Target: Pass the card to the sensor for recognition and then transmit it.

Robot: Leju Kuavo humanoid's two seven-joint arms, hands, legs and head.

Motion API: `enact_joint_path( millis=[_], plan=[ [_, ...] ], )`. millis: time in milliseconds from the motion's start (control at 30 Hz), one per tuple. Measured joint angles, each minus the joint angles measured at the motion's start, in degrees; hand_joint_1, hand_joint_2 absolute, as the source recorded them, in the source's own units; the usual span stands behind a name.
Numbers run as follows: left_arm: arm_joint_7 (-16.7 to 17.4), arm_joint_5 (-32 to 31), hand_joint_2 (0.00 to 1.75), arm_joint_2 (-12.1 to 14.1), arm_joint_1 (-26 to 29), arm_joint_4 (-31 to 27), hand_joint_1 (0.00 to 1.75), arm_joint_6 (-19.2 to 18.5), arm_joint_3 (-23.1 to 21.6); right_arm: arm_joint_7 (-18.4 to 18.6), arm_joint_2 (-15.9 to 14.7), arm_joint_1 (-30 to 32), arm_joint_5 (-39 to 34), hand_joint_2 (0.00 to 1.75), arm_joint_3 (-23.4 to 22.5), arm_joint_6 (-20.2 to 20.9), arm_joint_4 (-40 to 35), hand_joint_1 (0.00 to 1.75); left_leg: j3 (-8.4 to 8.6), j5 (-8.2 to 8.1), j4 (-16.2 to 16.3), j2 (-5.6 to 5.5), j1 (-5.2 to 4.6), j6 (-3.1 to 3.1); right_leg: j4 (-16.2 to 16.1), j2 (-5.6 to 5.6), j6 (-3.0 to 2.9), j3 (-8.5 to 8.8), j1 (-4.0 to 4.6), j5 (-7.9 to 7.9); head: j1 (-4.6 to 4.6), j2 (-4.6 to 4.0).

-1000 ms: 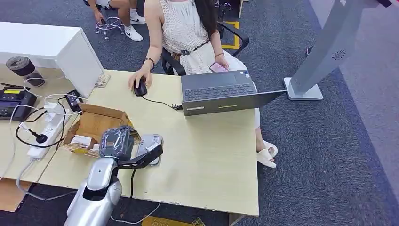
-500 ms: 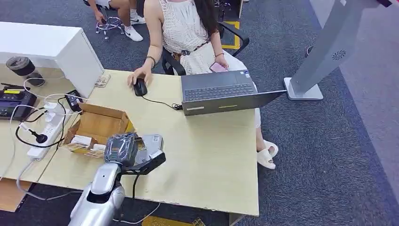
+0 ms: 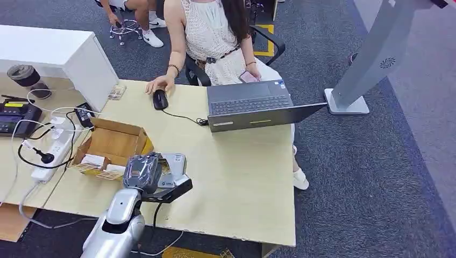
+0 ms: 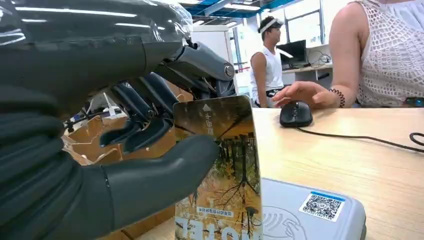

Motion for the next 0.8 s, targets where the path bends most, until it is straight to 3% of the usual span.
enact_joint_path(
  millis=[167, 267, 500, 800],
  plan=[
    [4.1, 0.0, 1.75, 2.0, -1.7, -2.0, 1.75, -2.7, 0.0, 1.0, 0.6, -0.1, 1.5, 0.00, -0.7, -0.3, 0.0, 0.00, 0.00, 0.05, 0.0, 0.01, 0.04, -0.05, 0.0, 0.01, -0.02, -0.01, 0.01, 0.02, 0.00, 0.00],
    [6.4, 0.0, 1.75, 4.6, -5.0, -3.0, 1.75, -4.6, 0.0, 1.2, 1.0, -0.3, 2.5, 0.00, -0.8, 0.0, 0.0, 0.00, -0.02, 0.11, 0.0, -0.03, 0.05, -0.09, 0.0, -0.05, -0.04, -0.01, 0.01, 0.04, 0.00, 0.00],
    [6.5, 0.0, 1.75, 9.5, -14.6, -4.7, 1.75, -8.2, 0.0, 2.2, 1.4, -1.3, 4.2, 0.00, -1.6, 0.6, 0.0, 0.00, -0.01, 0.17, 0.0, -0.02, 0.04, -0.14, 0.1, -0.04, -0.04, -0.01, 0.02, 0.07, 0.02, 0.00],
    [7.2, 0.0, 1.75, 10.6, -17.3, -6.2, 1.75, -8.9, 0.0, 2.2, 1.4, -1.5, 4.5, 0.00, -1.7, 0.6, 0.0, 0.00, -0.02, 0.16, 0.0, -0.01, 0.01, -0.13, 0.1, -0.01, -0.03, -0.02, 0.00, 0.07, 0.02, 0.00]
  ],
)
